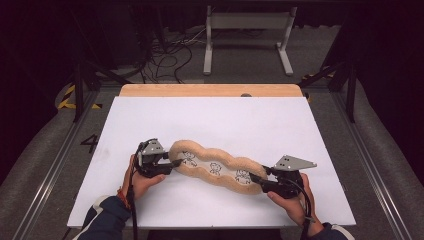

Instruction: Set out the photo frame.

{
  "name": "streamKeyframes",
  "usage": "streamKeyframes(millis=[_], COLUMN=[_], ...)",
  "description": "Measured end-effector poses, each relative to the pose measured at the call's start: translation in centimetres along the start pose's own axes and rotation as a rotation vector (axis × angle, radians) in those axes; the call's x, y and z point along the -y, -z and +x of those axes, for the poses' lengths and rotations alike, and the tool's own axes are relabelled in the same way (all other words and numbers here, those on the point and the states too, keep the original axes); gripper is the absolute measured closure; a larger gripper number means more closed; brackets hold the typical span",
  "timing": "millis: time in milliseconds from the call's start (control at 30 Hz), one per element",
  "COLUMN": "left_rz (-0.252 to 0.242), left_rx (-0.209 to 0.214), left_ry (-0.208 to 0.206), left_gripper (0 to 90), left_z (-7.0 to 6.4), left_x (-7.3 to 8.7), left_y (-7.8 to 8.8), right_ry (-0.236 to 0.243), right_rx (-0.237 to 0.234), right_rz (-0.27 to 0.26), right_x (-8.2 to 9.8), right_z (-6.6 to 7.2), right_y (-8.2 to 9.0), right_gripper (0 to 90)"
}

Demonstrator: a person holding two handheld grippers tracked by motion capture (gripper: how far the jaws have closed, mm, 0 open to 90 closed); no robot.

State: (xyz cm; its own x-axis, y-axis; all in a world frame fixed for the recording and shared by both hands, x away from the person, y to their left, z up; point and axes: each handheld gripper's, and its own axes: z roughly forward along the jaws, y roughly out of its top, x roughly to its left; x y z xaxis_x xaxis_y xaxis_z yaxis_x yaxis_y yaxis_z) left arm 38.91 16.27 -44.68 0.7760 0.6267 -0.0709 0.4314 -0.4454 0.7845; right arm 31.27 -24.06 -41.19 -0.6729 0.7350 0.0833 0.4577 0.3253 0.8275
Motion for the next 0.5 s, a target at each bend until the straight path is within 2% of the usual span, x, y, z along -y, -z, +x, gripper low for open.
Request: streamKeyframes(millis=[167, 267, 433, 500], left_rz=[-0.004, -0.01, -0.013, -0.024], left_rx=[-0.006, -0.012, -0.026, -0.033], left_ry=[-0.002, 0.006, -0.002, 0.005], left_gripper=[56.8, 56.6, 56.2, 56.2], left_z=[-0.3, -0.4, -0.7, -0.9], left_x=[0.3, 0.4, 0.6, 0.8], left_y=[0.2, 0.3, 0.5, 0.6], right_ry=[0.002, -0.018, 0.011, 0.004], right_rx=[0.042, 0.025, 0.014, 0.009], right_rz=[0.001, 0.023, 0.053, 0.052], right_x=[0.5, 0.8, 0.9, 0.8], right_z=[0.2, 0.0, -0.1, -0.2], right_y=[-0.5, -1.0, -2.0, -2.2], right_gripper=[56.4, 56.8, 57.7, 57.3])
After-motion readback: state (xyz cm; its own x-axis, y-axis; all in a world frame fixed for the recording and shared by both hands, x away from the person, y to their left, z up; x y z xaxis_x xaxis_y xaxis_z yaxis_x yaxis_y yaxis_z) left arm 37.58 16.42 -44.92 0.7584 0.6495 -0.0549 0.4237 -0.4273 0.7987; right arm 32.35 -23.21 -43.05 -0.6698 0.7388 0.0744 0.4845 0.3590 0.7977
